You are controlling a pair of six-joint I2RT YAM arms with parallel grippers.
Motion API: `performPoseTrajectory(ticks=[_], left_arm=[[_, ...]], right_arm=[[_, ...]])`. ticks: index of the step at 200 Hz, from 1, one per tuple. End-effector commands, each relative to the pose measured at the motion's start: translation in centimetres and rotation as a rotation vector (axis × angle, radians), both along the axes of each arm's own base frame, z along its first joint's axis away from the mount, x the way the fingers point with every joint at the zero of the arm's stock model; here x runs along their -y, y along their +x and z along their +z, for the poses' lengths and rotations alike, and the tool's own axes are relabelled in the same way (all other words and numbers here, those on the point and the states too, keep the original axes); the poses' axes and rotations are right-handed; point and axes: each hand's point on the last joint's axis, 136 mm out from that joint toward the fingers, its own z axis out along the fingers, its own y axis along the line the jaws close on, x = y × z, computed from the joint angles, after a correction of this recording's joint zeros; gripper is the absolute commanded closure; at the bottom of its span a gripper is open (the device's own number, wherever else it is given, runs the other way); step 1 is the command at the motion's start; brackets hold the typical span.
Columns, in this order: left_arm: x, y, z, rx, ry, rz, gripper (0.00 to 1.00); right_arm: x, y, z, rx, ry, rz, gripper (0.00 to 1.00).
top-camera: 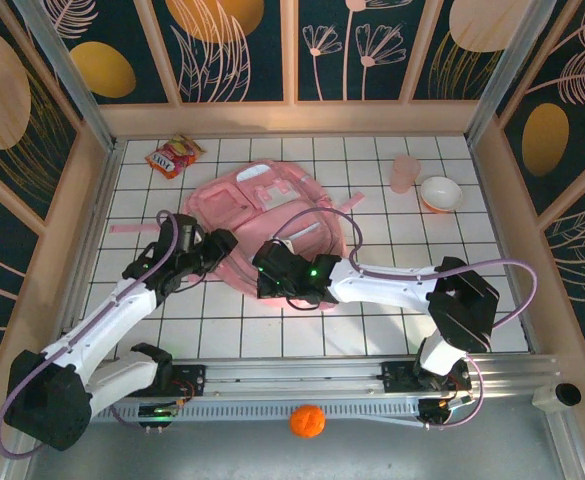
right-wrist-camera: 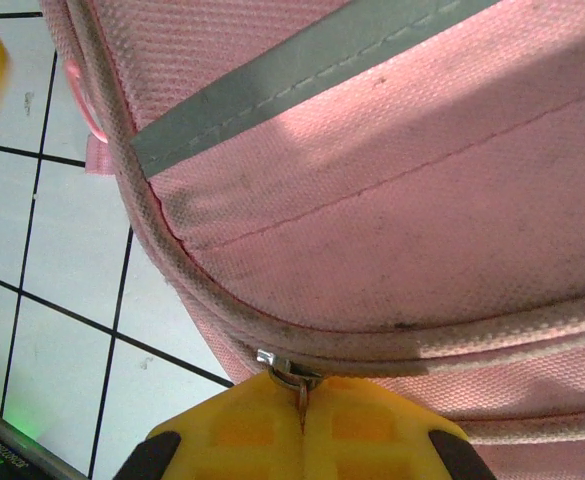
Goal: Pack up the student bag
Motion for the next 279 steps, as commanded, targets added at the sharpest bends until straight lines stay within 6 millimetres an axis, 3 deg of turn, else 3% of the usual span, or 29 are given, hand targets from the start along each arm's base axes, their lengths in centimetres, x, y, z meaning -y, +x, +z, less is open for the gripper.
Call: performPoseTrajectory(ticks=[1,86,110,131,186,218,279], left_arm=[[1.5,-1.4,-0.6,-0.077,-0.083,-0.005,0.56],[4.3,-1.6,-1.8,-0.089,-0.096,-0.078,0.58],[4.7,-1.4,-2.5,-0.105,-0.075,-0.095,0.74],[3.8,-0.9,-3.2,-0.091,0.031,-0.105,1.0],[2.8,0.1,-2.9,-0.021,0.339,-0.352,1.0],[1.0,0.6,-2.6,-0.005,0.446,-0.398,1.0],[-3.0,1.3,-2.4,-0.009,0.616,-0.416,1.0]], right_arm=[[-1.0,0.9,1.4,0.028,0.03,0.01,1.0],[-1.9,0.7,1.6,0.021,0.059,0.031,1.0],[-1.8,0.5,1.5,0.017,0.054,0.036,1.0],[-0.9,0.6,1.5,0.02,0.035,0.023,1.0],[3.8,0.4,0.8,-0.014,-0.043,0.008,1.0],[6.2,1.2,0.5,-0.016,-0.088,-0.009,1.0],[8.9,3.3,0.5,0.017,-0.16,-0.033,1.0]])
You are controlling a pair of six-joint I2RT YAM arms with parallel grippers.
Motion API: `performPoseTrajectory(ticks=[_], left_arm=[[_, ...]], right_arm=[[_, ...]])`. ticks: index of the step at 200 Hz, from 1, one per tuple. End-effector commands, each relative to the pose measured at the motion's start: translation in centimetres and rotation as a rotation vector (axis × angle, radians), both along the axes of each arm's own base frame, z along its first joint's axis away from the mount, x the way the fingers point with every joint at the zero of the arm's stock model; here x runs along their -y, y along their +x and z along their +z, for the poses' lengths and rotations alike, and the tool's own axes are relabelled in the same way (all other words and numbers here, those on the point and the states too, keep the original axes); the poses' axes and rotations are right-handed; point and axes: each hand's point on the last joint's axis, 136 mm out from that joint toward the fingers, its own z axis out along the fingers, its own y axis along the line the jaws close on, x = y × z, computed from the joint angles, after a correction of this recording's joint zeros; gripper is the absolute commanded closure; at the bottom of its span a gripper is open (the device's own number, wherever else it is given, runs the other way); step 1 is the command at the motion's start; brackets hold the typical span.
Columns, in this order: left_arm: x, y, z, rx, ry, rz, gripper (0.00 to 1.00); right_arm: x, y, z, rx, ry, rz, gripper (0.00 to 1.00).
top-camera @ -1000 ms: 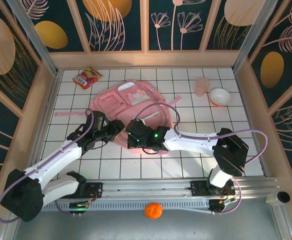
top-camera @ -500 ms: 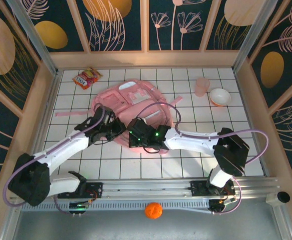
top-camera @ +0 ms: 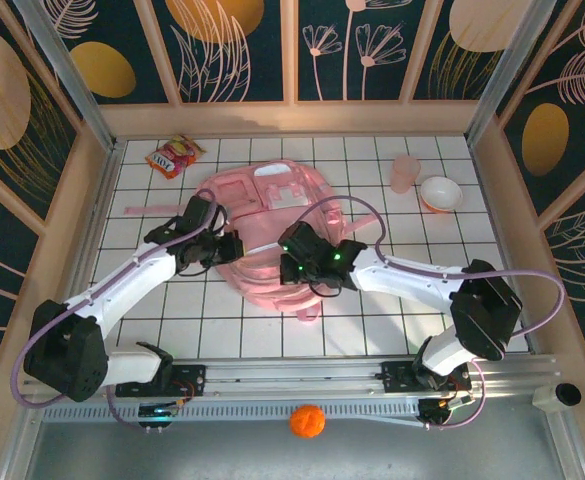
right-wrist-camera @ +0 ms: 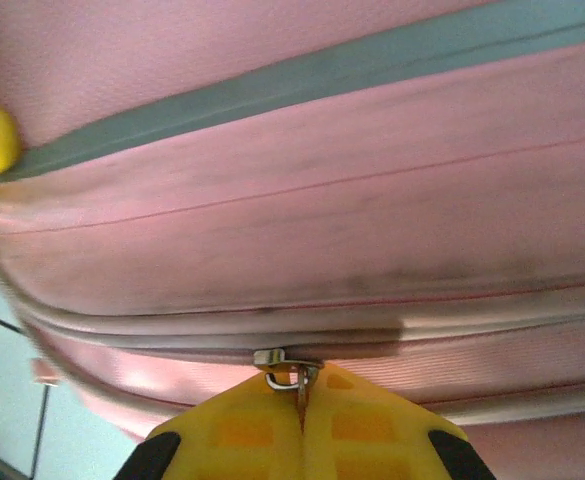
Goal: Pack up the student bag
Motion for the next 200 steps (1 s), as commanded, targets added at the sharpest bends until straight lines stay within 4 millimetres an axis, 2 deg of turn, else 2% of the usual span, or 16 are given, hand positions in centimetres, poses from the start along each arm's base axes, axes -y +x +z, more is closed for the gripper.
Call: performPoseTrajectory(ticks=[1,19,35,38,58,83,100,127,152,156,179,200], left_arm=[[-4.2,0.7,-0.3,0.031,0.204,0.003,1.0],[-5.0,1.6,0.5,0.066,0.233,0.002,1.0],[-5.8,2.6,0.7,0.092,0.278,0.002,1.0],[-5.8,3.3,1.6,0.121,0.28,0.008,1.0],[-6.9,5.5,2.7,0.156,0.326,0.057,1.0],[-7.2,7.9,4.2,0.191,0.332,0.089,1.0],[-6.7,8.6,5.2,0.199,0.285,0.112,0.85],[-4.5,7.3,6.6,0.19,0.077,0.151,0.66],[-3.7,4.7,7.1,0.167,-0.131,0.252,0.57],[-3.8,3.9,6.2,0.144,-0.148,0.272,0.56],[-4.7,1.4,4.6,0.079,-0.235,0.409,0.53],[-4.7,-0.3,3.8,0.025,-0.296,0.477,0.54]], right_arm=[[3.4,0.3,-0.2,0.012,-0.099,-0.024,1.0],[2.7,0.1,-0.2,0.001,-0.078,-0.011,1.0],[0.2,-0.8,0.3,0.005,-0.006,0.042,1.0],[-0.3,-1.1,0.4,0.006,0.007,0.053,1.0],[-3.7,-2.6,0.9,0.005,0.074,0.105,1.0],[-6.0,-3.2,0.3,-0.007,0.069,0.103,1.0],[-6.7,-3.1,-0.1,-0.015,0.08,0.082,1.0],[-7.3,-2.5,0.7,0.005,0.13,0.065,1.0],[-7.1,-2.1,1.3,0.017,0.14,0.06,1.0],[-7.1,-2.0,1.4,0.019,0.142,0.059,1.0],[-6.9,-2.0,1.3,0.017,0.137,0.064,1.0],[-6.7,-1.9,1.2,0.021,0.132,0.061,1.0]])
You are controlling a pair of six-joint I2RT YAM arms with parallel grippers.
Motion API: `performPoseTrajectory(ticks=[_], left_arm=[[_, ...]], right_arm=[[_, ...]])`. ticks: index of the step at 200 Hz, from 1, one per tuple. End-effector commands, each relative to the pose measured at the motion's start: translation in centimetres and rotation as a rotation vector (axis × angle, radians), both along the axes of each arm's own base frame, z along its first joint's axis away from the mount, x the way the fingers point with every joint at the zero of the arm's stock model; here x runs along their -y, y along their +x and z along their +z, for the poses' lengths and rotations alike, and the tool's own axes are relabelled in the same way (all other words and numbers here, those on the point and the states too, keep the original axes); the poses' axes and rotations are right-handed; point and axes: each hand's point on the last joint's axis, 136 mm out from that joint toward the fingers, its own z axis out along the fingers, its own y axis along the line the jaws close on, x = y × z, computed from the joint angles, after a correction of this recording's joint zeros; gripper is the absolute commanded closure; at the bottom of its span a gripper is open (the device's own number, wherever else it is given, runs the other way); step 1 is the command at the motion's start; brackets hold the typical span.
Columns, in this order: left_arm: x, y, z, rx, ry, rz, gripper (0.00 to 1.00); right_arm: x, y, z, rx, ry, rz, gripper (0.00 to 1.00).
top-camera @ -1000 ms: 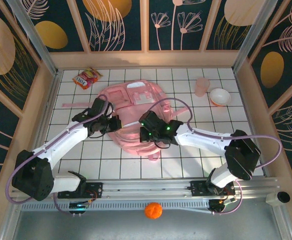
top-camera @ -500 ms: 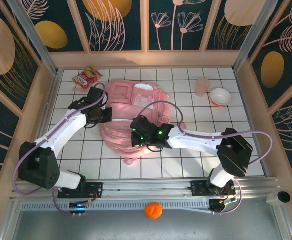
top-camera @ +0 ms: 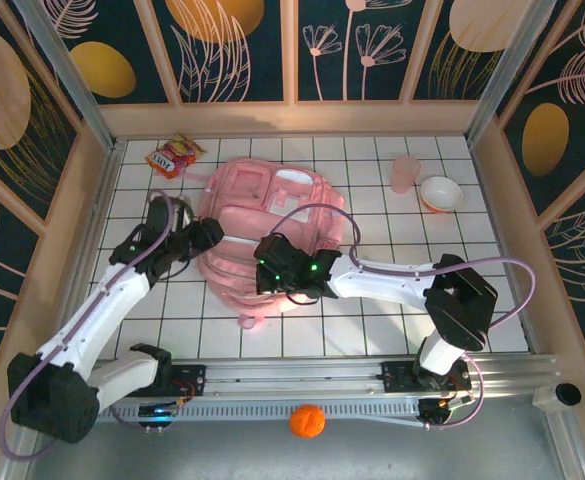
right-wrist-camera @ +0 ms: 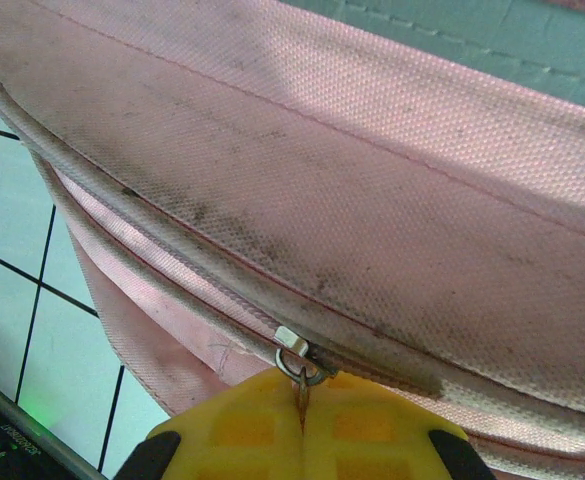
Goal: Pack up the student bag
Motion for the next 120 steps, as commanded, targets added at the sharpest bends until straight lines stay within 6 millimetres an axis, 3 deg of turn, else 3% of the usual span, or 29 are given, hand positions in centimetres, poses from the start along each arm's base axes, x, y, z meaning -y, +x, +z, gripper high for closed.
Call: performPoseTrajectory(ticks=[1,44,91,120], left_arm=[[0.6,-1.3,-0.9,-0.086,-0.168,0.122,0.54],[2.0,-2.6,-3.0,-0.178,-0.278,0.162,0.53],[4.3,-2.5,-3.3,-0.177,-0.337,0.118,0.56],[4.3,-2.1,-4.2,-0.182,-0.314,0.135,0.64]], right_arm=[[-0.4,0.5,1.6,0.023,0.045,-0.013,1.0],[-0.7,0.7,1.6,0.026,0.054,-0.015,1.0],[-1.1,0.9,1.6,0.026,0.054,-0.011,1.0],[-1.1,0.8,1.6,0.026,0.054,-0.008,1.0]])
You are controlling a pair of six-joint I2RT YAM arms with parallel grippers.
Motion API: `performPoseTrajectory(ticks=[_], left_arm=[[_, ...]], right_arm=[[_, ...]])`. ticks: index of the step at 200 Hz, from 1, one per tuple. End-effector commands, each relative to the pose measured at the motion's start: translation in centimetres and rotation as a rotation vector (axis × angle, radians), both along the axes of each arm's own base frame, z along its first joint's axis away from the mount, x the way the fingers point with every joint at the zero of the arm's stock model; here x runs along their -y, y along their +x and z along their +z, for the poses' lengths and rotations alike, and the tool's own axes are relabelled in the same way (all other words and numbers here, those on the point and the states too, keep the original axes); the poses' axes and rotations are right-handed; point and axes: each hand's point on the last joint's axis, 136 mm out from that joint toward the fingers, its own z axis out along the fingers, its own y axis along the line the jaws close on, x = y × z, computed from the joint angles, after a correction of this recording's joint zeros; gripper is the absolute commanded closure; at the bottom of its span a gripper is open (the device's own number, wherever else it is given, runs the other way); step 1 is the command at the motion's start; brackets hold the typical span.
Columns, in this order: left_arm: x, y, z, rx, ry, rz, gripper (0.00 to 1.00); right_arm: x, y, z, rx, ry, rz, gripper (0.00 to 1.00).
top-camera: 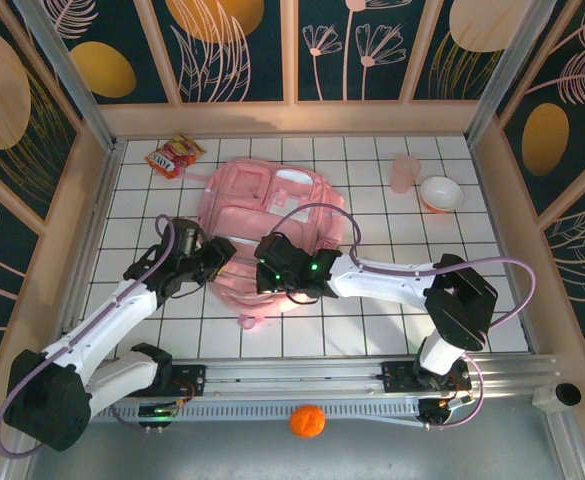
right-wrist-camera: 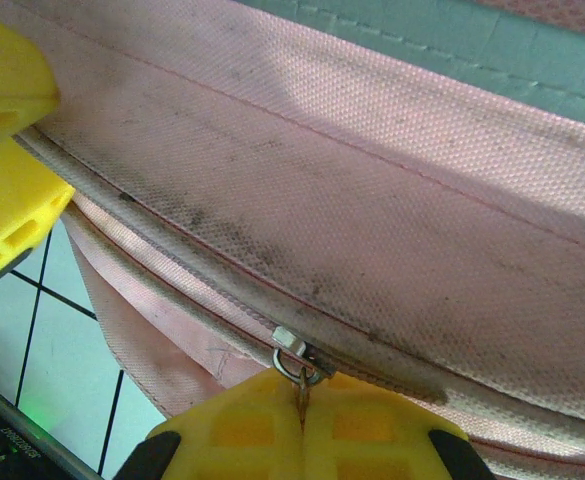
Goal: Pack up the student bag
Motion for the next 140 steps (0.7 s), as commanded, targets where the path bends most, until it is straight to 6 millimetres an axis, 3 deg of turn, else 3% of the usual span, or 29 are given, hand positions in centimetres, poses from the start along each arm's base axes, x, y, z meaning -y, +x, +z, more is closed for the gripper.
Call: performPoseTrajectory(ticks=[1,29,48,74,108,140], left_arm=[[0.4,0.7,-0.2,0.002,-0.031,0.025,0.65],[-0.4,1.7,-0.8,0.014,0.065,0.033,0.77],[-1.4,2.1,-1.2,0.002,0.15,0.041,1.0],[-2.8,2.6,-0.3,0.054,0.263,0.031,1.0],[-4.9,2.7,1.2,0.123,0.401,0.038,1.0],[-5.8,3.0,1.4,0.139,0.462,0.028,1.0]], right_arm=[[-1.2,0.7,1.6,0.026,0.052,-0.005,1.0],[-0.7,0.5,1.6,0.028,0.045,-0.006,1.0],[0.0,0.6,1.7,0.032,0.033,-0.01,1.0],[2.0,1.0,0.9,0.027,-0.016,-0.028,1.0],[6.3,1.8,-0.7,0.008,-0.113,-0.057,1.0],[9.8,3.0,-0.3,0.031,-0.17,-0.097,1.0]])
